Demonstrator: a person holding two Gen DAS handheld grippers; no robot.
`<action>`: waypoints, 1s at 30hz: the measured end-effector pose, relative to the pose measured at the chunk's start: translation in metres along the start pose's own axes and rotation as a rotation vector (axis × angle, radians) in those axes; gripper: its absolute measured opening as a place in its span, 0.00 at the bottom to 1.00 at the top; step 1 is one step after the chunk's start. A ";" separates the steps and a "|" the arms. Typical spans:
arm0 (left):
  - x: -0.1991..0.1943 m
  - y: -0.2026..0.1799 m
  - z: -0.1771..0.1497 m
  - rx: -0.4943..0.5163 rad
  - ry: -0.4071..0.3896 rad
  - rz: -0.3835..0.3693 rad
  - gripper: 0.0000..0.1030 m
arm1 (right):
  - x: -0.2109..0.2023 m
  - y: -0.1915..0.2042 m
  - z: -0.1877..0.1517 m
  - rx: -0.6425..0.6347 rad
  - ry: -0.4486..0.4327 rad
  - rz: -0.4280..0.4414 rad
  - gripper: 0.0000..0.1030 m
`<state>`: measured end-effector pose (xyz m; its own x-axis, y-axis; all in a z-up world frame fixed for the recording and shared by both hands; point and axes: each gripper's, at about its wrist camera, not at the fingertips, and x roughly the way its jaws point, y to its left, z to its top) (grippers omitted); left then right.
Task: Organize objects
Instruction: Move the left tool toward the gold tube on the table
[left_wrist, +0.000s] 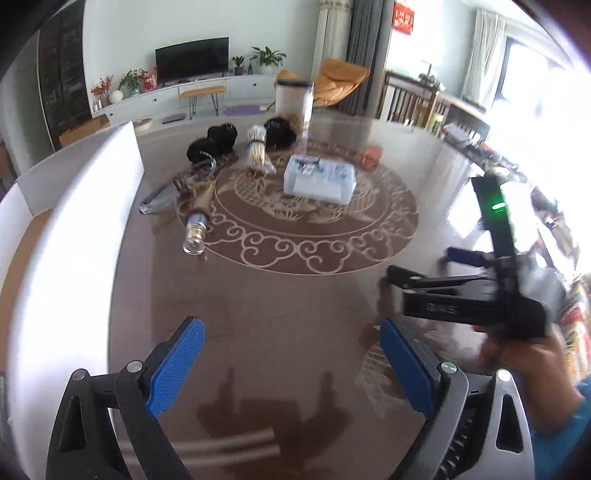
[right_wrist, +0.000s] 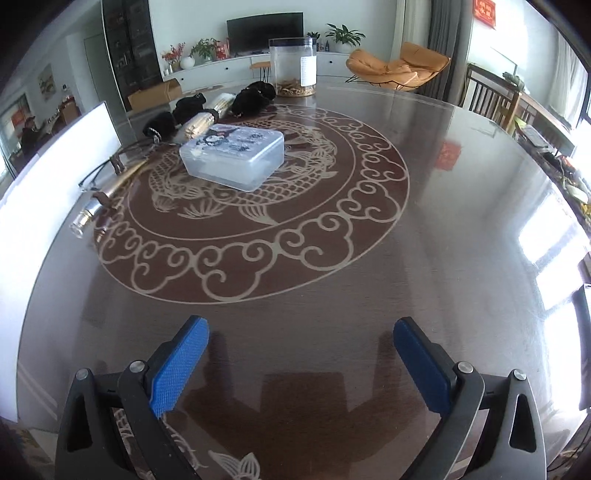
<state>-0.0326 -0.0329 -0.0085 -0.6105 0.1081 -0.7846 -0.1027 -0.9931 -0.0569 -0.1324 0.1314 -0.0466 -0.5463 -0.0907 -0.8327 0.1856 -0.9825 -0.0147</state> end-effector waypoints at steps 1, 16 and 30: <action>0.011 -0.004 0.001 0.000 0.013 0.018 0.94 | -0.001 0.001 0.000 -0.006 -0.012 -0.002 0.99; 0.068 0.018 0.007 -0.043 0.063 0.104 1.00 | -0.001 -0.005 -0.002 0.004 -0.034 0.003 1.00; 0.058 0.032 0.005 -0.112 0.025 0.013 1.00 | 0.000 -0.005 -0.001 0.003 -0.035 0.002 1.00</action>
<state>-0.0754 -0.0583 -0.0530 -0.5915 0.0949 -0.8007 -0.0054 -0.9935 -0.1138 -0.1329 0.1361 -0.0472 -0.5743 -0.0980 -0.8128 0.1838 -0.9829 -0.0113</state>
